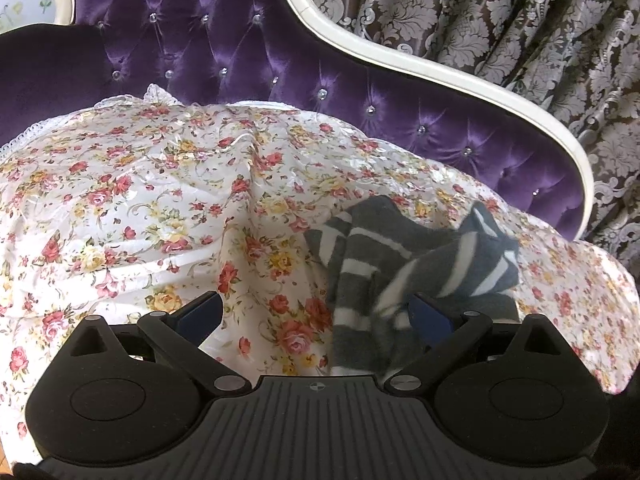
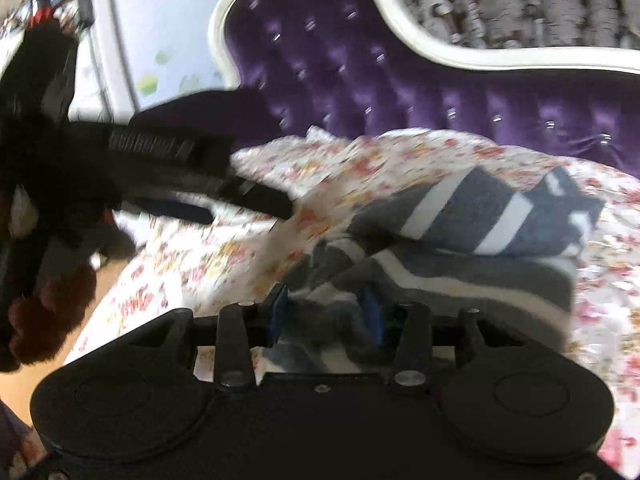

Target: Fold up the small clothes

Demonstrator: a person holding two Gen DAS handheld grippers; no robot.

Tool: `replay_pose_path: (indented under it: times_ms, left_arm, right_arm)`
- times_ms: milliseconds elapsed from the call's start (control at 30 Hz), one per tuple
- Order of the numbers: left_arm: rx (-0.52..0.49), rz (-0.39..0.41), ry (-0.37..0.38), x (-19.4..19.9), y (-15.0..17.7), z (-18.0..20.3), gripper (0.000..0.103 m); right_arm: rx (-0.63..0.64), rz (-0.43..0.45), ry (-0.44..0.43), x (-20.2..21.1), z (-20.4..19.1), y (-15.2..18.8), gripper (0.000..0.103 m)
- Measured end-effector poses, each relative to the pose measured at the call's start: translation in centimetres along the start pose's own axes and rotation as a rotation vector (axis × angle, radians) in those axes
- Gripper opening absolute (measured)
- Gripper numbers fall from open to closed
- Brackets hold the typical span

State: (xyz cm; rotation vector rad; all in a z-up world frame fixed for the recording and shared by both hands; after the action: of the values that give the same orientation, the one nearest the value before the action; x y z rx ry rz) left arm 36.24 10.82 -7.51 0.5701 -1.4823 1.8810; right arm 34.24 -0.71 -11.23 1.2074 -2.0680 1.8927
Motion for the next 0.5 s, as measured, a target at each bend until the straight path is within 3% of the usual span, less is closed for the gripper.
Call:
replay_pose_path:
  times_ms: [200, 333, 500]
  left_arm:
    - [-0.02, -0.013, 0.011, -0.5, 0.3, 0.6, 0.1]
    - [-0.04, -0.033, 0.003, -1.0, 0.9, 1.0, 0.1]
    - [-0.05, -0.047, -0.005, -1.0, 1.2, 0.8, 0.1]
  right_arm:
    - [0.035, 0.002, -0.076, 1.7, -0.4, 0.2, 0.054]
    - [0.028, 0.012, -0.052, 3.7, 0.8, 0.3, 0.054]
    - [-0.092, 0.036, 0.035, 5.7, 5.5, -1.0, 0.054]
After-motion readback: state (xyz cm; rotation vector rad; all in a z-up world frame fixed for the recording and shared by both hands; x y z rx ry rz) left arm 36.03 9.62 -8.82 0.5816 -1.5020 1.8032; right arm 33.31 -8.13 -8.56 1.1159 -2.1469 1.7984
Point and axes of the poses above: each gripper's, at about its wrist camera, not at the fingertips, and x roughly against the way its jaws point, z to its right, y to its underside, the point moved 9 cm from there along -x, roughly the way its jaws point, and after that the axes turned 2 degrees about y, right-handed, at the moved point
